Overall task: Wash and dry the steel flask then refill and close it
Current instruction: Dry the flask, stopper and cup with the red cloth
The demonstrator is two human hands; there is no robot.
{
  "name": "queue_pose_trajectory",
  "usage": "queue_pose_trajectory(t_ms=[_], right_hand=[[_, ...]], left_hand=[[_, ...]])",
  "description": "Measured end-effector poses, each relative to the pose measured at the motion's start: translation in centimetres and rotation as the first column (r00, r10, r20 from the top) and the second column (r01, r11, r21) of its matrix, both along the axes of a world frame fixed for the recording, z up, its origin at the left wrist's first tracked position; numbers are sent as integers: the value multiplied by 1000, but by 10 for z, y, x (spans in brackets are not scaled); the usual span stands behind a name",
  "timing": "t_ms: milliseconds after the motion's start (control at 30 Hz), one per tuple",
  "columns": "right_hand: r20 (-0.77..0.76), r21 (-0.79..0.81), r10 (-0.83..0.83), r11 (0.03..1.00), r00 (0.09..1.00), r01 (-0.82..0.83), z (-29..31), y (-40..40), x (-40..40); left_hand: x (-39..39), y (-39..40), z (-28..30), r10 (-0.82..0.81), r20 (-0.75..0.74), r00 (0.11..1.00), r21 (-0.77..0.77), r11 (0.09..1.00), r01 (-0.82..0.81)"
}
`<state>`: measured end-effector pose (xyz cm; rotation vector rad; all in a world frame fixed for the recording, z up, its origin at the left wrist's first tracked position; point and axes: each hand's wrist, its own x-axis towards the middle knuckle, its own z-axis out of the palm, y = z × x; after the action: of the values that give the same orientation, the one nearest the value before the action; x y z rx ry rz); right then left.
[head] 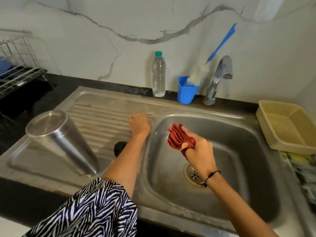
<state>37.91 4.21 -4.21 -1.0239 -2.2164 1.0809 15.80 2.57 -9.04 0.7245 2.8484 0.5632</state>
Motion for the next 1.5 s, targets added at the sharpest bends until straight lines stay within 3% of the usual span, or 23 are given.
queue_pose_trajectory(t_ms=[67,100,167,233,367,600,733,833,967,1167,1433,1500], right_hand=[[-9,-11,-24,1000,1000,24,1,1,-4],[-15,-16,-30,999,999,30,3,1,-4],[-54,-13,-69,998,996,69,10,2,-5],[-124,-13,-128,992,984,128,22,6,-7],[-238,27,-231,969,944,244,48,19,-4],[-126,339,-57,936,990,97,68,1,1],[-131,505,-21,859,991,85,59,-18,-9],[-76,607,-1,794,997,47,51,-26,-14],[42,682,13,730,999,-38,55,-33,-18],[21,401,43,915,999,-48,82,-24,-16],[-112,116,-14,993,994,27,78,-2,-11],[-184,-37,-16,999,983,9,81,3,-6]], left_hand=[[-2,1,7,-3,33,999,130,991,-2],[3,-1,14,2,142,990,271,962,-41],[20,-5,32,-72,488,870,577,774,-260],[40,-10,47,-237,679,695,659,613,-435],[80,-13,59,-486,698,526,715,510,-478],[106,-16,77,-704,601,377,757,352,-550],[111,-20,80,-717,651,251,679,402,-614],[110,-26,74,-715,657,241,664,395,-635],[111,-28,77,-745,607,276,675,299,-675],[111,-22,82,-664,617,422,688,195,-699],[120,-26,95,-605,627,490,732,243,-637],[122,-25,94,-602,640,478,729,279,-624]])
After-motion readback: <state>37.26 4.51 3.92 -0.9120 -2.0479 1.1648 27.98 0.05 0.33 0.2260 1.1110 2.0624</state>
